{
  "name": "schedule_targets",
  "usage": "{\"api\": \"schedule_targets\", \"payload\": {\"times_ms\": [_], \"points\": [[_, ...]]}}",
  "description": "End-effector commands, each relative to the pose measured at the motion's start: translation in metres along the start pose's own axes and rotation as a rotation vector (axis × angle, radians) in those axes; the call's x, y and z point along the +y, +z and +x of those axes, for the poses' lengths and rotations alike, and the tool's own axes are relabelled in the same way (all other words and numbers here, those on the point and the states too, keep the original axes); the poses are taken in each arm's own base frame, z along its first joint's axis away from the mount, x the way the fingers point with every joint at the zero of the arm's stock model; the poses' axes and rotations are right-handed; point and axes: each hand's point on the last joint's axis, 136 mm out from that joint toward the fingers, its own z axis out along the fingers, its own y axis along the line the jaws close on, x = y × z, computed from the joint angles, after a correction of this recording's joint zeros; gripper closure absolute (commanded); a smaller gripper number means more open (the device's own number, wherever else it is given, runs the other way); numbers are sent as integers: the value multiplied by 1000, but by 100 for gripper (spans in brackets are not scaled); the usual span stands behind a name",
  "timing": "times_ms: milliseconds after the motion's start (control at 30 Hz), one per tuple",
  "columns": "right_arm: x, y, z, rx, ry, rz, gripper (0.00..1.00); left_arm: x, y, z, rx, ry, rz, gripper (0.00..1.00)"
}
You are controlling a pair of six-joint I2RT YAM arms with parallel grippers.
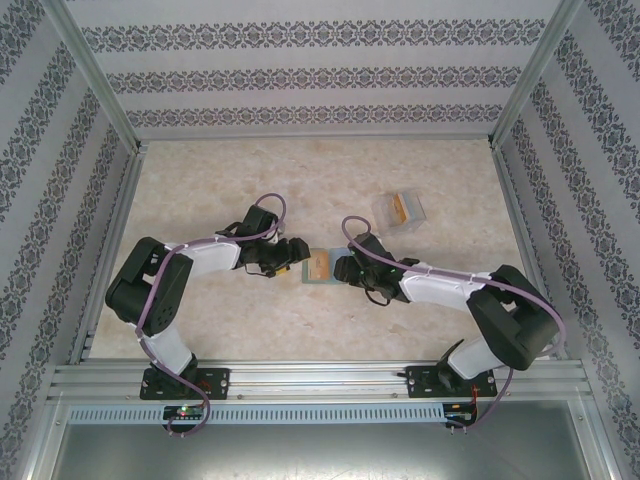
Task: Put the credit cards into the card holder
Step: Insert the credit card into the card slot, then flip over the card slot in the card holder.
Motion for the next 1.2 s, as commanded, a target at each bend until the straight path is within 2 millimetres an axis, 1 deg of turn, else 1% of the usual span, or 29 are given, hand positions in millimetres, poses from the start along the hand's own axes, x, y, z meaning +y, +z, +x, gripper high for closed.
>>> {"api": "schedule_targets", "payload": {"times_ms": [0,233,333,400,633,733,833,900,933,1033,1167], "points": [[-5,6,3,21,30,5,46,21,-6,2,-1,-11,-93,25],[-3,11,6,43,52,-19,47,26,-5,7,2,-28,-90,25],[4,12,7,51,51,-46,49,25,-6,7,-4,-28,-80,25],[4,12,6,48,46,-45,49,24,-6,6,-3,-21,-77,25],[12,6,1,31,42,-82,53,22,-3,7,10,-23,-65,24],[17,4,-2,24,47,-106,58,22,-2,7,13,-32,-62,25],[24,0,-6,13,40,-133,59,22,0,8,16,-33,-56,24],[28,-2,-8,5,24,-149,69,21,0,7,20,-29,-61,24],[31,-3,-9,6,16,-158,71,22,-1,7,17,-30,-63,24],[37,-5,-11,10,4,-175,70,20,0,6,8,-30,-43,24],[38,-3,-12,8,11,-176,66,20,1,6,18,-29,-48,25]]}}
